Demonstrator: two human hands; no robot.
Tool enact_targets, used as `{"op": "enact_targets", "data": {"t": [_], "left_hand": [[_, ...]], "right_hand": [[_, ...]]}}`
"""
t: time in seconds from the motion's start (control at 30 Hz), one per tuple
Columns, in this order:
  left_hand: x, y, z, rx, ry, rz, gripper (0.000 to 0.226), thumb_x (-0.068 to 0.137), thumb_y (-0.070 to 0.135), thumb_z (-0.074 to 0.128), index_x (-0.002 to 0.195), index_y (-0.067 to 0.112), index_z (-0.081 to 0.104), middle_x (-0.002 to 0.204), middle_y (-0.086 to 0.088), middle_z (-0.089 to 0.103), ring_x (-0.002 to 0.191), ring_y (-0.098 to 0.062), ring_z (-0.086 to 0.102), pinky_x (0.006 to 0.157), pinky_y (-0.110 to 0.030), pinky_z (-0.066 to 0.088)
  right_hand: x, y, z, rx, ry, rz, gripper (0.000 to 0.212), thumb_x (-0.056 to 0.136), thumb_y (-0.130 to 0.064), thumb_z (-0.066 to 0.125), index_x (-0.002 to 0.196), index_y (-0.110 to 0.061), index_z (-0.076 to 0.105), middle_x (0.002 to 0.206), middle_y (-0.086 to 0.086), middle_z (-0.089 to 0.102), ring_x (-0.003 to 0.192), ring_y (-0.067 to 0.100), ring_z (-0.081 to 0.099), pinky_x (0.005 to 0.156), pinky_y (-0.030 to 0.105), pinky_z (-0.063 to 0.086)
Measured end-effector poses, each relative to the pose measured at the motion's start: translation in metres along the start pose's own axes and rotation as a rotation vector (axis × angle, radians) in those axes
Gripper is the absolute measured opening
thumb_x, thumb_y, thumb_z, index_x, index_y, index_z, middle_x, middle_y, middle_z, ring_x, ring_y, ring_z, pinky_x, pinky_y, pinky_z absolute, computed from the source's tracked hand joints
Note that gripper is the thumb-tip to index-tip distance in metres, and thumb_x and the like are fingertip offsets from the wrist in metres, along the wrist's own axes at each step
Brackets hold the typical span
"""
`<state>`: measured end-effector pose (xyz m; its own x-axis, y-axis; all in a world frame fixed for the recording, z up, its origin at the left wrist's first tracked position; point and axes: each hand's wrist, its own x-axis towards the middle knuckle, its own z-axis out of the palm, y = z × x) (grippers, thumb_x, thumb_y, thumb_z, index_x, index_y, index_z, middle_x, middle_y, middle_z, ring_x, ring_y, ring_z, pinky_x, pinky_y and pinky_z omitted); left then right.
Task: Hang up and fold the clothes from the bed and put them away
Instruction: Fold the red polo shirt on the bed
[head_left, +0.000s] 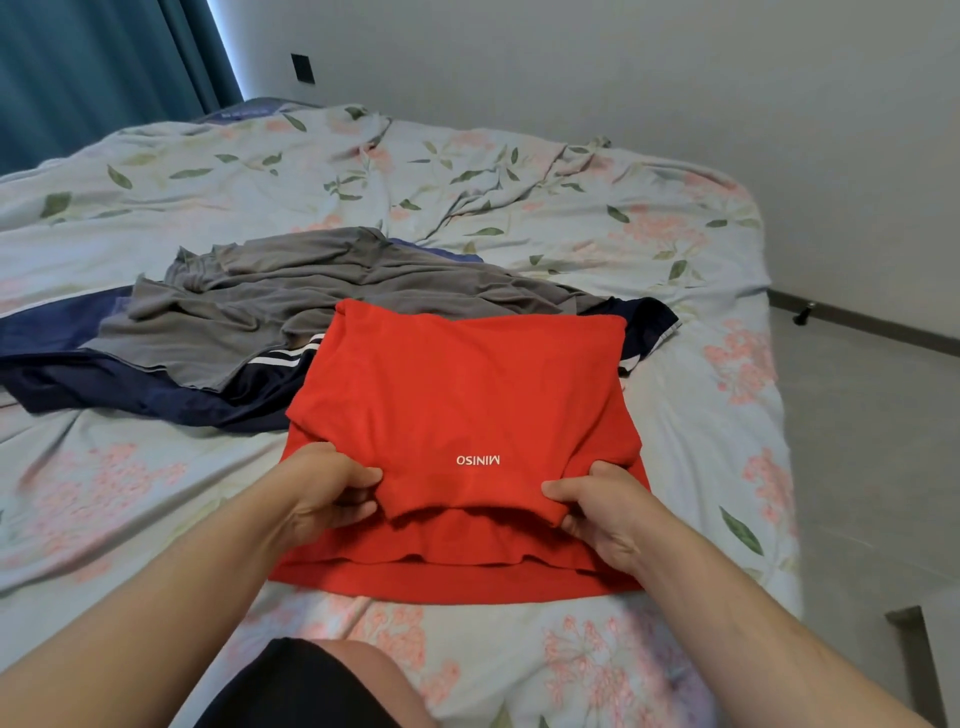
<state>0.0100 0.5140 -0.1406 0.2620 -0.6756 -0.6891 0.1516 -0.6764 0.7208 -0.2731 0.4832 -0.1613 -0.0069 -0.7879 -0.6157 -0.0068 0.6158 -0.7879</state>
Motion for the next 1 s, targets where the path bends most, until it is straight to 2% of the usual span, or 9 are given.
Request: {"op": "enact_targets", "data": {"t": [0.2,0.33,0.43,0.53,0.6,0.7,0.8,0.87,1.0], "left_hand": [[-0.03,-0.033,-0.032,-0.008,-0.085,-0.169,0.02,0.088,-0.013,0.055,0.085,0.007,0.052,0.062,-0.009,0.053,0.053,-0.017,0.049,0.046,-0.029,0.054],[-0.035,-0.047,-0.028,0.006,-0.08,-0.107,0.014,0.09,-0.001,0.064,0.092,0.006,0.052,0.068,-0.013,0.057,0.057,-0.023,0.057,0.053,-0.033,0.057],[-0.023,-0.038,-0.033,0.044,0.132,0.033,0.023,0.086,0.018,0.075,0.09,0.008,0.055,0.076,-0.011,0.059,0.06,-0.022,0.06,0.052,-0.032,0.053],[-0.005,-0.022,-0.04,0.336,0.475,0.381,0.025,0.083,0.023,0.077,0.092,0.013,0.057,0.083,-0.006,0.064,0.069,-0.021,0.061,0.062,-0.034,0.049],[0.01,-0.011,-0.04,0.54,0.473,0.519,0.036,0.084,0.023,0.075,0.115,0.01,0.06,0.101,-0.003,0.066,0.085,-0.02,0.064,0.073,-0.035,0.046],[0.031,0.008,-0.036,0.701,0.4,0.497,0.055,0.088,0.025,0.07,0.137,0.007,0.052,0.128,-0.01,0.062,0.114,-0.028,0.06,0.091,-0.036,0.042],[0.04,0.018,-0.032,0.527,0.355,0.406,0.055,0.087,0.023,0.074,0.136,0.008,0.055,0.126,-0.009,0.064,0.105,-0.027,0.064,0.087,-0.034,0.046],[0.039,0.02,-0.034,0.331,0.3,0.323,0.026,0.087,0.015,0.074,0.112,0.01,0.068,0.104,-0.01,0.069,0.079,-0.024,0.065,0.075,-0.032,0.05],[0.028,0.022,-0.048,0.068,0.22,0.173,0.014,0.09,0.003,0.065,0.08,0.012,0.061,0.07,-0.009,0.063,0.055,-0.02,0.056,0.058,-0.029,0.051]], "right_hand": [[-0.019,0.017,-0.031,-0.069,-0.044,0.062,0.023,0.082,0.004,0.072,0.093,-0.008,0.057,0.097,0.012,0.067,0.072,0.019,0.061,0.047,0.023,0.049],[-0.024,0.034,-0.029,-0.043,0.009,0.053,0.013,0.088,-0.005,0.07,0.084,-0.009,0.058,0.071,0.008,0.063,0.054,0.014,0.057,0.047,0.024,0.051],[-0.014,0.025,-0.04,-0.044,0.22,-0.019,0.016,0.09,-0.023,0.067,0.088,-0.007,0.065,0.055,0.003,0.064,0.045,0.015,0.058,0.047,0.03,0.054],[0.0,0.008,-0.058,-0.42,0.457,-0.288,0.03,0.088,-0.031,0.064,0.109,-0.01,0.066,0.09,0.004,0.072,0.081,0.023,0.07,0.08,0.04,0.056],[0.01,-0.002,-0.06,-0.624,0.384,-0.393,0.046,0.091,-0.028,0.061,0.134,-0.013,0.057,0.129,0.005,0.064,0.115,0.025,0.061,0.093,0.033,0.045],[0.028,-0.011,-0.054,-0.865,0.253,-0.417,0.054,0.095,-0.03,0.059,0.144,-0.01,0.049,0.141,0.01,0.057,0.125,0.029,0.055,0.098,0.034,0.043],[0.037,-0.018,-0.048,-0.915,0.292,-0.486,0.038,0.093,-0.029,0.063,0.126,-0.011,0.064,0.118,0.005,0.067,0.111,0.028,0.061,0.085,0.03,0.046],[0.035,-0.014,-0.046,-0.857,0.31,-0.541,0.012,0.089,-0.025,0.068,0.099,-0.018,0.068,0.091,-0.007,0.065,0.088,0.02,0.061,0.066,0.024,0.043],[0.029,-0.001,-0.052,-0.39,0.233,-0.326,0.007,0.086,-0.012,0.072,0.083,-0.012,0.065,0.079,0.009,0.071,0.072,0.024,0.066,0.071,0.039,0.054]]}}
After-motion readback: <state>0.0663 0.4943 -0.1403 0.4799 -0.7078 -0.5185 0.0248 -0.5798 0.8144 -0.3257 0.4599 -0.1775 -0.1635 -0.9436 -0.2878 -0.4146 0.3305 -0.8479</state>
